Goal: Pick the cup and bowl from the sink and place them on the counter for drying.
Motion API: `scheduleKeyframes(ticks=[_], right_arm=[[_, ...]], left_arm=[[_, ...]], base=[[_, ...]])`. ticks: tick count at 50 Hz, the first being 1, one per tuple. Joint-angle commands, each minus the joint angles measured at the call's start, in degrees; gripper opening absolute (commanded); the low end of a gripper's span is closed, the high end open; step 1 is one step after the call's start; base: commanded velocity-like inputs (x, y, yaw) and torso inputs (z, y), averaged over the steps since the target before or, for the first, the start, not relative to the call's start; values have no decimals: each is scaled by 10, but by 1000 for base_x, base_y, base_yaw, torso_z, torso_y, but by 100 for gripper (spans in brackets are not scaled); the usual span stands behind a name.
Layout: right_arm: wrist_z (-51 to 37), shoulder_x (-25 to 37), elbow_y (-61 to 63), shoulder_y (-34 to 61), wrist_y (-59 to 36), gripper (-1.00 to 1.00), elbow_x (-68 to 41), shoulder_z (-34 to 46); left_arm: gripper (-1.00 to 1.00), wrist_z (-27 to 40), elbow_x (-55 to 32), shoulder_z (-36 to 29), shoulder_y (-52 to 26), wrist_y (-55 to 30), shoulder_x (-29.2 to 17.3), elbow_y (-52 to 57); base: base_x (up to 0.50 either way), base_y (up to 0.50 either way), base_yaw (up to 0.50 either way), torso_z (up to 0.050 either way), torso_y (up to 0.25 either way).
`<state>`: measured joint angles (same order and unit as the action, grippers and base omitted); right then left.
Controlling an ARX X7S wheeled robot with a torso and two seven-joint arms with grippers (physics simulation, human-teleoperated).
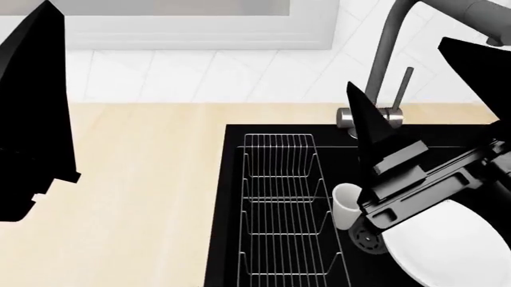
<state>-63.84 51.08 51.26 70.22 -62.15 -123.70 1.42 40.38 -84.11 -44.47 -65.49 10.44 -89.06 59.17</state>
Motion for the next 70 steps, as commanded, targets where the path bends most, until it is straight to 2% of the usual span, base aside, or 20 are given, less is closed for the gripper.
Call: scheduleKeyframes(ticks=[1,10,14,25,31,49,70], right_arm=[[15,48,0,-27,-21,100,-29,-5],[40,112,4,-76,-41,100,-71,-53],[56,129,-2,-118,-62,100,-76,-98],[77,126,-11,-253,-146,100,-93,-222],[86,121,-23,-282,-181,100,-87,-245],[137,174,-62,-225,-217,100,-54,-127],[206,192,-125,-177,-257,100,-11,-19]], left_arm=[[100,0,-3,5,1,-1,-1,-1],[100,0,-2,8,2,-5,2,-2],[100,1,0,8,5,-3,2,-2],[100,1,-1,12,6,-6,2,-2],[100,0,1,13,8,-7,4,-3],[100,-1,3,16,13,-6,5,-4],[100,0,-8,29,7,-22,13,-6]], base=[[0,0,0,0,0],[0,0,0,0,0],[0,0,0,0,0],[0,0,0,0,0],[0,0,0,0,0],[0,0,0,0,0],[0,0,0,0,0]])
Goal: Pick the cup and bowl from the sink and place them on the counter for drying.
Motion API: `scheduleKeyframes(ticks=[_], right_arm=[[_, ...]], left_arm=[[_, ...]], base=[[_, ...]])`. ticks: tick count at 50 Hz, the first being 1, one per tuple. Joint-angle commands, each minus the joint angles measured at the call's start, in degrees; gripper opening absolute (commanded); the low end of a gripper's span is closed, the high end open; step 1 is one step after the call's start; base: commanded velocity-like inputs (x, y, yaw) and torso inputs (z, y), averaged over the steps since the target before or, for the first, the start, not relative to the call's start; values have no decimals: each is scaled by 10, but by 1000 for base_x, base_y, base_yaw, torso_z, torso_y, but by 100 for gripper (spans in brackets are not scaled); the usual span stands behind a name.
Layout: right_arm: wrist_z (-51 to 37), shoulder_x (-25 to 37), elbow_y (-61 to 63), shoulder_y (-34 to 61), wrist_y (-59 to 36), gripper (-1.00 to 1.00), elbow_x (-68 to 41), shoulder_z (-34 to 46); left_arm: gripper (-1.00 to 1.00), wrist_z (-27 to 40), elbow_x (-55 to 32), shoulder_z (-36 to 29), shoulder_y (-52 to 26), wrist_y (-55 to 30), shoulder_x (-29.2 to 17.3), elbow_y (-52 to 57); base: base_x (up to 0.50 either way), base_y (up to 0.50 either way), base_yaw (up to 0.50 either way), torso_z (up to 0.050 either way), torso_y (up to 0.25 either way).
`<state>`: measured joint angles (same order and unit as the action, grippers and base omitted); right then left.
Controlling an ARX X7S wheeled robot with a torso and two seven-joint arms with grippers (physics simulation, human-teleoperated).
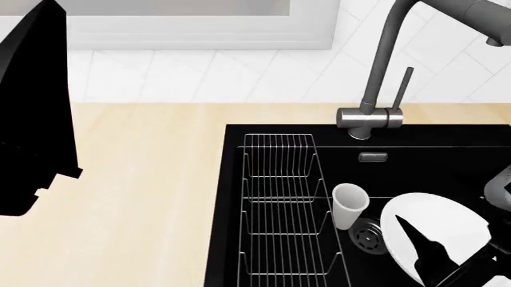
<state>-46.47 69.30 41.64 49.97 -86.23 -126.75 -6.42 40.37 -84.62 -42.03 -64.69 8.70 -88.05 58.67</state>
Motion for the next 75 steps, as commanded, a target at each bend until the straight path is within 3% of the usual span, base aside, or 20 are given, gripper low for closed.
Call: scheduleKeyframes(ticks=[1,22,34,53,75], right_arm=[[35,10,-32,33,-16,100,20,70],[71,-6,-128,189,-22,100,54,314],[86,-19,-134,175,-7,100,74,343],[153,-29,-118,32,50,100,209,318],[190,-29,-120,-59,89,100,333,334]], left_arm=[[100,0,-3,5,-1,-5,3,-1],[100,-2,14,-3,19,14,-5,-1],[100,-4,15,-1,24,17,-8,0],[100,-5,14,4,28,18,-9,-3],[100,-6,25,1,41,28,-15,-3]], base=[[0,0,0,0,0],[0,0,0,0,0],[0,0,0,0,0],[0,0,0,0,0],[0,0,0,0,0]])
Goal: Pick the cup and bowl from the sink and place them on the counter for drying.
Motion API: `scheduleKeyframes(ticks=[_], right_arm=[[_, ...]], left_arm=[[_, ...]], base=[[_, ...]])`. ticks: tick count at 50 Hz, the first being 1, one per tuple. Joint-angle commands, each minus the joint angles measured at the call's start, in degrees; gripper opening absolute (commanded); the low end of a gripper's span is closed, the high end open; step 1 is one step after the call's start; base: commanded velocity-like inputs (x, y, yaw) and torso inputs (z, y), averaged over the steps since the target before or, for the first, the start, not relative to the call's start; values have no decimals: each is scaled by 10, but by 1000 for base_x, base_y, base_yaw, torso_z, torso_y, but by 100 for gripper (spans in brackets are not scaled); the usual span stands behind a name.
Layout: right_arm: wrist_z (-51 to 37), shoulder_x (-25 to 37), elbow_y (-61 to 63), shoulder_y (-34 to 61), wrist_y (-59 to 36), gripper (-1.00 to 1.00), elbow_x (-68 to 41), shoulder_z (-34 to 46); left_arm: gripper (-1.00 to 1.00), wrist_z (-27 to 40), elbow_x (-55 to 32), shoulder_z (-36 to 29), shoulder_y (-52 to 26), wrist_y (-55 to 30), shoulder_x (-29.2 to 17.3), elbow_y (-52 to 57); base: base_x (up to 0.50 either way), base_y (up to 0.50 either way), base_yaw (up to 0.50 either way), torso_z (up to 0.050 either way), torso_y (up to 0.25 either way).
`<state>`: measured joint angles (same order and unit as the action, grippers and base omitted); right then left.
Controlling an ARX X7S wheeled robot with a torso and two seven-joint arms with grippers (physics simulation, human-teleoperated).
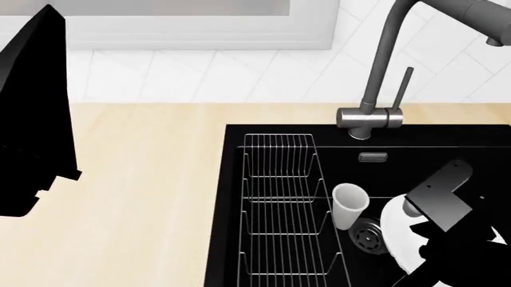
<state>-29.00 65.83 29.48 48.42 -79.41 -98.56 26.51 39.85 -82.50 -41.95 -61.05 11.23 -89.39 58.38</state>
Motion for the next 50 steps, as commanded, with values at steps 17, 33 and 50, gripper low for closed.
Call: scheduleKeyframes(ticks=[17,33,50], right_arm=[[25,-8,-11,-58,23,100,152,38],[19,-13,-26,-85,49,100,210,58],[27,-16,-43,-134,99,100,259,77]], left_arm=[[100,3,-4,11,2,-9,4,2],[100,2,5,8,13,1,0,1],[100,5,2,14,13,-9,9,0]], base=[[0,0,0,0,0],[0,0,0,0,0],[0,0,0,0,0]])
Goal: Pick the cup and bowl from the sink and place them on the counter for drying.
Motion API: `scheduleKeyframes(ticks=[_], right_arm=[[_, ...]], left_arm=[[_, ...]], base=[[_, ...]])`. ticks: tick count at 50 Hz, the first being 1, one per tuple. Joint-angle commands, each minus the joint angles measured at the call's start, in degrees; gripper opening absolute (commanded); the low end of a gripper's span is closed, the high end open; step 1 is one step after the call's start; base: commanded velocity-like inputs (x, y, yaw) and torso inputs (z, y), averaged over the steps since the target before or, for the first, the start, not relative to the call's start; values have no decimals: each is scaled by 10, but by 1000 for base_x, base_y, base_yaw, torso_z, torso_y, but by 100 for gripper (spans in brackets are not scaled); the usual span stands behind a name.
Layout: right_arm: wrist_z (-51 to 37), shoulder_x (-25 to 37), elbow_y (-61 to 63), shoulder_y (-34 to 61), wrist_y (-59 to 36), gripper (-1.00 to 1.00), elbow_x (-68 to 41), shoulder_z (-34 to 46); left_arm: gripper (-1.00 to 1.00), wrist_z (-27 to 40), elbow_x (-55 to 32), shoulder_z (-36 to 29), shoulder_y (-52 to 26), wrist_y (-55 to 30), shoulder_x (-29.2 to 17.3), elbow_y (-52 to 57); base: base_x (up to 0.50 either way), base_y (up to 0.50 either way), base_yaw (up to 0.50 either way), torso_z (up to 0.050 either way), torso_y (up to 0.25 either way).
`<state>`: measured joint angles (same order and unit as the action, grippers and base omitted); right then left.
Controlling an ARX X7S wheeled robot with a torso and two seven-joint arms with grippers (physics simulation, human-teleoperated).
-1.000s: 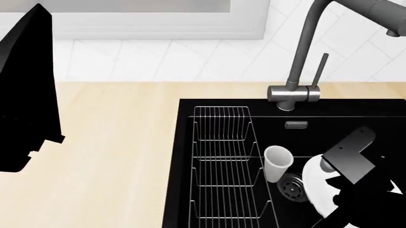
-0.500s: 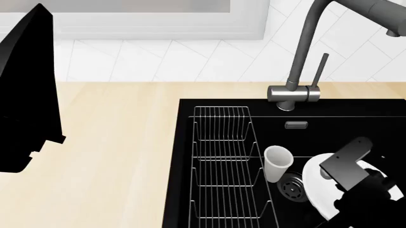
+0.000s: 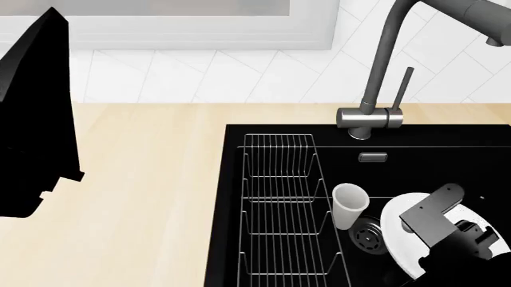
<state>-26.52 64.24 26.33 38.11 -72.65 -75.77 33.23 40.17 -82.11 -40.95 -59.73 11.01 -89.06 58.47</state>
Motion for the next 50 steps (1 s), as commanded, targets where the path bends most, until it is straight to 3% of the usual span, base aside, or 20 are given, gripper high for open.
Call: scheduleKeyframes(ticks=[1,50], right_arm=[[2,0,-12,-34,35,100,33,10],[15,-49,-80,-72,107,100,144,58]], left_arm=[[100,2,-2,5,-1,-8,6,0],[100,2,3,13,14,-5,6,-2]], base=[[0,0,0,0,0],[0,0,0,0,0]])
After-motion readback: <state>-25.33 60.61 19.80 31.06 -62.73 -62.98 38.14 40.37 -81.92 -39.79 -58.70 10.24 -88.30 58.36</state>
